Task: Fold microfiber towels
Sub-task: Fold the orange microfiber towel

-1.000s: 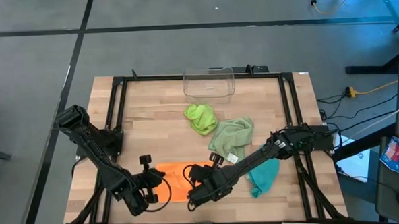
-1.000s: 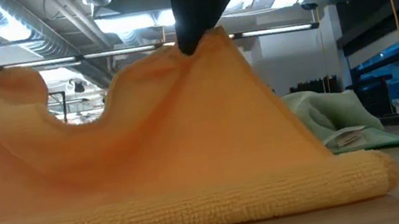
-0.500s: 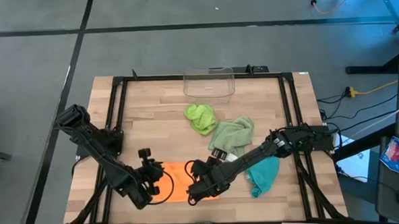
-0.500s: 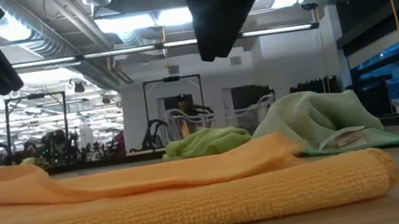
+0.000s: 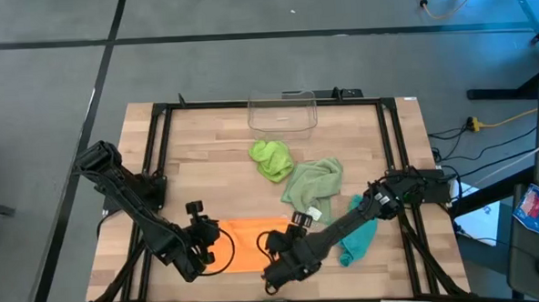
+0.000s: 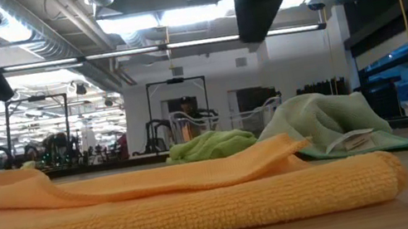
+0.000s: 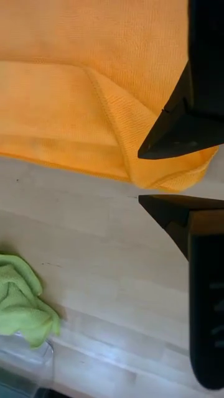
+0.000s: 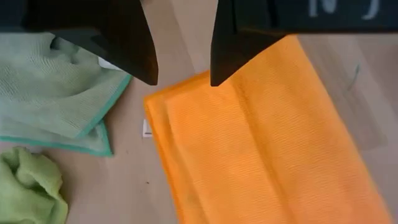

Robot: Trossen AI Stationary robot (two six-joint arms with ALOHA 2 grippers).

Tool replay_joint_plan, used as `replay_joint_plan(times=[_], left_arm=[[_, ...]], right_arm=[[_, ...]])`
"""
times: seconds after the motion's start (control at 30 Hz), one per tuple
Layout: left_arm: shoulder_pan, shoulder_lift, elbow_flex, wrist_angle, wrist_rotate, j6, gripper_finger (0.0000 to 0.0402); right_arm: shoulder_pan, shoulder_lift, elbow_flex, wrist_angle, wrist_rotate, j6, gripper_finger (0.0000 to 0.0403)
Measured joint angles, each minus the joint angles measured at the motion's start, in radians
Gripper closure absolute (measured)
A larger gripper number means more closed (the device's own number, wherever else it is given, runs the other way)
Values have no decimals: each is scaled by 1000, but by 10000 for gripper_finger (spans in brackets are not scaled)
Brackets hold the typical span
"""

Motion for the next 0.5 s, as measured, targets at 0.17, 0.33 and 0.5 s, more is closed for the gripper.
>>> replay_joint_plan(times=[0.17,0.33,0.5], left_arm=[[0,0,0,11,0,-1,307],[0,0,0,27,0,0,307],[0,0,0,27,0,0,307]], right_arm=[[67,-1,-55,41,71,-54,256],[110,1,-142,98,188,-74,256],[119,-1,-197,189,196,-77,256]])
